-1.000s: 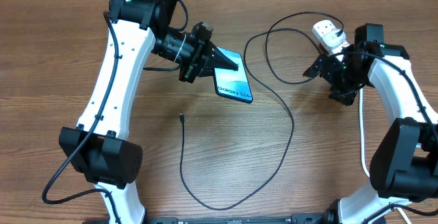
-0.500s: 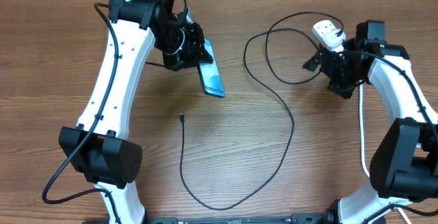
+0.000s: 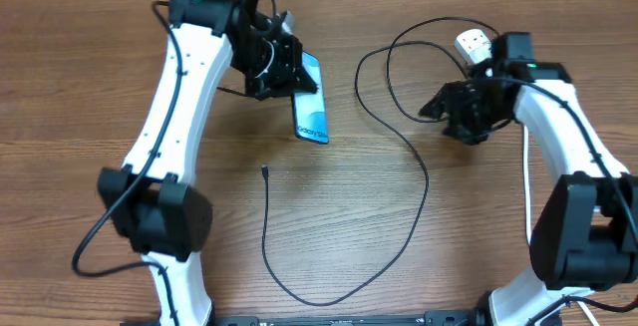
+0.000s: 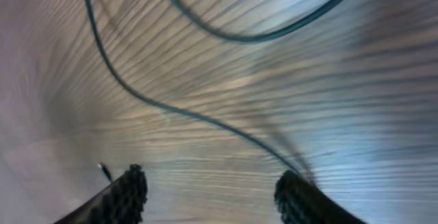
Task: Plug charger to phone and switch on socket
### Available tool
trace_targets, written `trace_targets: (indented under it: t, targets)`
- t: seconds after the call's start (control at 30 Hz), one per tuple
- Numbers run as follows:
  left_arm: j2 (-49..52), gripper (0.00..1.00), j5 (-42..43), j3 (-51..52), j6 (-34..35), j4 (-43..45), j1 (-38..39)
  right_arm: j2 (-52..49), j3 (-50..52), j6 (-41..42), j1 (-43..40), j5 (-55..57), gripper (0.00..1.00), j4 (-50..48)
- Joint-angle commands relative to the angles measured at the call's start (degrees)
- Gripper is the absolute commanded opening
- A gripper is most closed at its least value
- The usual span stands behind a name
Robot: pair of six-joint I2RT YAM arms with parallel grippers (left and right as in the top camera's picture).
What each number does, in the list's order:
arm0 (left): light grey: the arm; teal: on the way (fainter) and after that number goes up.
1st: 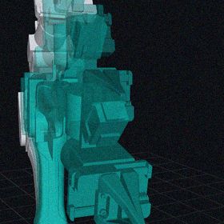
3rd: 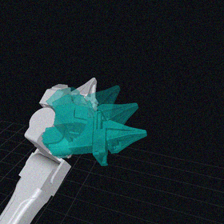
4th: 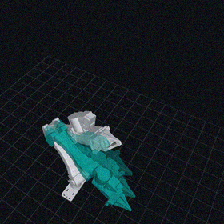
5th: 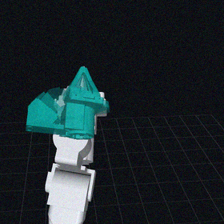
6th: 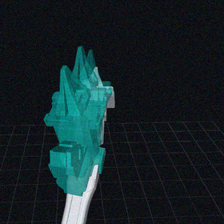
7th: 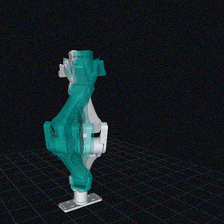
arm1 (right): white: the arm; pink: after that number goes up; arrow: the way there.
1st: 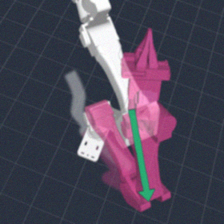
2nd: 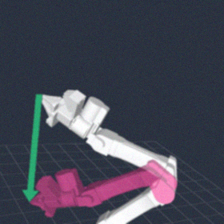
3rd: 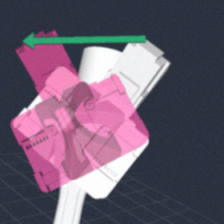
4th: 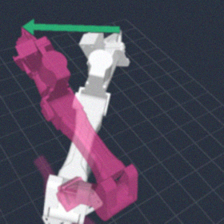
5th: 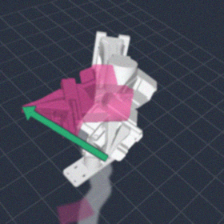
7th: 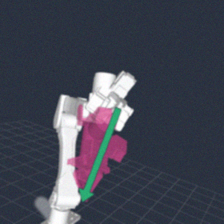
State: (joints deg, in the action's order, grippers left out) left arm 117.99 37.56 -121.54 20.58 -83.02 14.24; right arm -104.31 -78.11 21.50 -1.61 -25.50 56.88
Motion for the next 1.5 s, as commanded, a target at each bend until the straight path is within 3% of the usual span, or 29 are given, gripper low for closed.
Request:
trace_targets:
  t: [0.0,0.03,0.07,0.2,0.23,0.27,0.3,0.4,0.43,0.5,0.53,0.57,0.63,1.1,1.47]
  targets:
    - [5.95,0.04,17.97,-0.02,-7.87,-0.26,-1.22,1.33,0.04,-1.88,4.39,-0.15,0.35,-0.04]
    - [7.15,0.04,21.59,-0.02,-9.46,-0.52,-1.62,1.33,0.09,-1.88,5.31,-0.31,0.24,-0.11]
    - [8.17,0.04,24.61,-0.02,-10.97,-0.76,-2.03,1.33,0.11,-1.88,6.25,-0.28,0.20,-0.17]
    - [13.07,0.04,32.09,-0.02,-13.33,-1.33,-4.15,1.33,0.11,-2.05,9.70,-0.24,0.19,-0.85]
    - [13.92,0.04,32.65,-0.02,-13.38,-1.57,-4.52,1.33,0.11,-2.01,10.23,-0.24,0.23,-0.94]
    - [14.67,0.04,32.72,-0.02,-13.38,-2.01,-4.85,1.33,0.11,-1.75,10.67,-0.22,0.49,-1.09]
    - [15.30,0.04,32.74,-0.02,-13.38,-2.40,-5.14,1.33,0.11,-1.46,10.99,-0.20,0.82,-1.29]
    - [16.55,0.04,32.65,-0.02,-14.67,-2.64,-5.84,1.33,0.11,-1.31,11.67,-0.07,0.84,-2.80]
    - [16.65,0.04,32.54,-0.02,-14.99,-2.62,-5.92,1.33,0.11,-1.16,11.76,-0.07,0.79,-3.17]
    - [16.68,0.04,32.54,-0.02,-15.85,-2.62,-6.05,1.33,0.11,-0.22,11.78,-0.11,0.49,-3.65]
    - [16.68,0.04,32.57,-0.02,-15.89,-2.62,-6.08,1.33,0.11,0.26,11.87,-0.33,0.27,-3.65]
    - [16.68,0.04,32.59,-0.02,-15.85,-2.62,-6.14,1.33,0.11,1.09,12.04,-0.28,0.14,-3.61]
    - [16.68,0.04,32.61,-0.02,-15.63,-2.43,-6.60,1.33,0.15,1.20,12.92,-0.26,0.04,-3.43]
    - [16.68,0.04,32.50,-0.02,-15.43,-2.58,-11.28,1.33,1.01,1.64,26.53,2.19,0.04,-6.75]
    - [16.68,0.04,30.64,-0.02,-15.17,-2.64,-14.40,1.33,1.01,15.76,41.29,22.18,0.10,-12.76]
